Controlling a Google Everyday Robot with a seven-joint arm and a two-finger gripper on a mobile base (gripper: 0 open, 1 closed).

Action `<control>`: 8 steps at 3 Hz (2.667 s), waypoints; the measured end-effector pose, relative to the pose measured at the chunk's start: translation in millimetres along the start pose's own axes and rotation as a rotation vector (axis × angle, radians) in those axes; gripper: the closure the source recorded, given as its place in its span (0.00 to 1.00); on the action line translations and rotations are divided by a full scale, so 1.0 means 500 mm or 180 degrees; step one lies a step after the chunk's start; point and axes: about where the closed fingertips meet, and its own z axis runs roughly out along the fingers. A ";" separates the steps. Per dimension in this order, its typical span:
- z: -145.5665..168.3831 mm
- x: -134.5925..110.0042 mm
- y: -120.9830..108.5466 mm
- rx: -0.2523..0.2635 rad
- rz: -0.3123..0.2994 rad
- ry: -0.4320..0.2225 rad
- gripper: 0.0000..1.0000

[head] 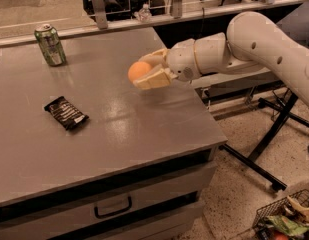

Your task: Move orange near green can

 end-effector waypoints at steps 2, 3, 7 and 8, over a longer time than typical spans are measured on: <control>0.056 -0.061 -0.176 0.0459 -0.0054 0.0124 1.00; 0.134 -0.083 -0.214 0.0424 -0.0068 0.0108 1.00; 0.341 -0.138 -0.205 0.0283 -0.0105 -0.0323 1.00; 0.356 -0.143 -0.208 0.0383 -0.0033 -0.0336 1.00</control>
Offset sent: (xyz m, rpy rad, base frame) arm 0.1394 0.0626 0.0389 -0.0460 -0.0837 -0.1616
